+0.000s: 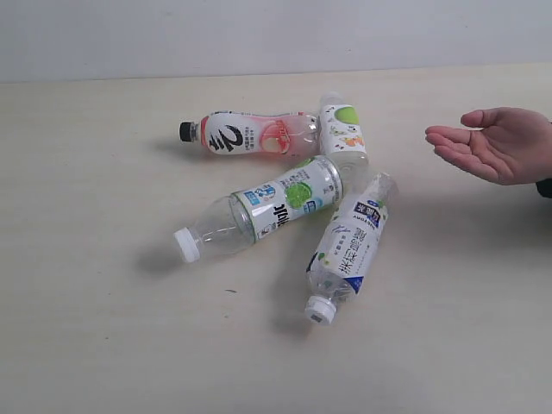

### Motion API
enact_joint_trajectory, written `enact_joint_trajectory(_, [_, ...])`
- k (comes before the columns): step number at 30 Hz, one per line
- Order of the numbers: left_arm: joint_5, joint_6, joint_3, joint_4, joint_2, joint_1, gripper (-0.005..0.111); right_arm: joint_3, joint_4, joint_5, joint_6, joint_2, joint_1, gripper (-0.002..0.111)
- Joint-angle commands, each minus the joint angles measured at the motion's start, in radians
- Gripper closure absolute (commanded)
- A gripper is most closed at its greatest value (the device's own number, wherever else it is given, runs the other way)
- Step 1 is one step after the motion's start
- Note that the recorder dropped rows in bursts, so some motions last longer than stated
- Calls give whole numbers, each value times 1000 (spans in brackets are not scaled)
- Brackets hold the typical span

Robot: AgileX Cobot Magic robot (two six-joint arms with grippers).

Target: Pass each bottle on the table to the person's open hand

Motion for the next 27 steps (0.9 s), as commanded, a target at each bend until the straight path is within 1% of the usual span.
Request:
enact_joint_trajectory(1, [443,653,-214,-598,328,-2,107,5,1,-8,-4,-6,-4,108])
enact_joint_trajectory(2, [580,828,-278,-757,414,-11,107,5,1,-8,-4,-6,-4,108])
enact_joint_trajectory(3, [667,917,-331,-807,476,-42,107,5,1,-8,-4,-6,-4,108])
enact_joint_trajectory(4, [701,923,-366,-786,512,-78,107,5,1,-8,-4,-6,-4,108])
enact_joint_trajectory(5, [714,907,-420,-680,560,-176,107,5,1,-8,-4,-6,-4,108])
enact_joint_trajectory(6, [716,863,-466,-537,601,-283,107,5,1,-8,-4,-6,-4,108])
enact_joint_trajectory(7, [716,834,-490,-464,621,-344,107,5,1,-8,-4,-6,-4,108])
enact_joint_trajectory(8, [716,821,-534,-359,658,-446,107,5,1,-8,-4,-6,-4,108])
enact_joint_trajectory(9, [716,821,-556,-327,680,-497,107,5,1,-8,-4,-6,-4,108])
enact_joint_trajectory(10, [721,829,-600,-304,724,-583,107,5,1,-8,-4,-6,-4,108])
enact_joint_trajectory(11, [727,843,-625,-304,750,-617,107,5,1,-8,-4,-6,-4,108])
enact_joint_trajectory(12, [756,868,-676,-302,808,-669,107,5,1,-8,-4,-6,-4,108])
enact_joint_trajectory(13, [765,880,-708,-302,839,-691,105,5,1,-8,-4,-6,-4,108])
enact_joint_trajectory(14, [765,885,-776,-300,898,-723,97,5,1,-8,-4,-6,-4,108])
enact_joint_trajectory(16, [765,885,-836,-300,961,-747,83,5,1,-8,-4,-6,-4,108])
enact_joint_trajectory(17, [765,885,-855,-300,982,-754,76,5,1,-8,-4,-6,-4,108])
enact_joint_trajectory(19, [765,885,-892,-294,1031,-767,58,5,1,-8,-4,-6,-4,108])
enact_joint_trajectory(22, [765,887,-925,-294,1092,-768,34,5,1,-8,-4,-6,-4,108])
enact_joint_trajectory(23, [765,887,-929,-294,1110,-768,29,5,1,-8,-4,-6,-4,108])
enact_joint_trajectory(24, [765,887,-931,-273,1128,-768,27,5,1,-8,-4,-6,-4,108])
enact_joint_trajectory(27, [765,882,-933,-214,1170,-768,28,5,1,-8,-4,-6,-4,108])
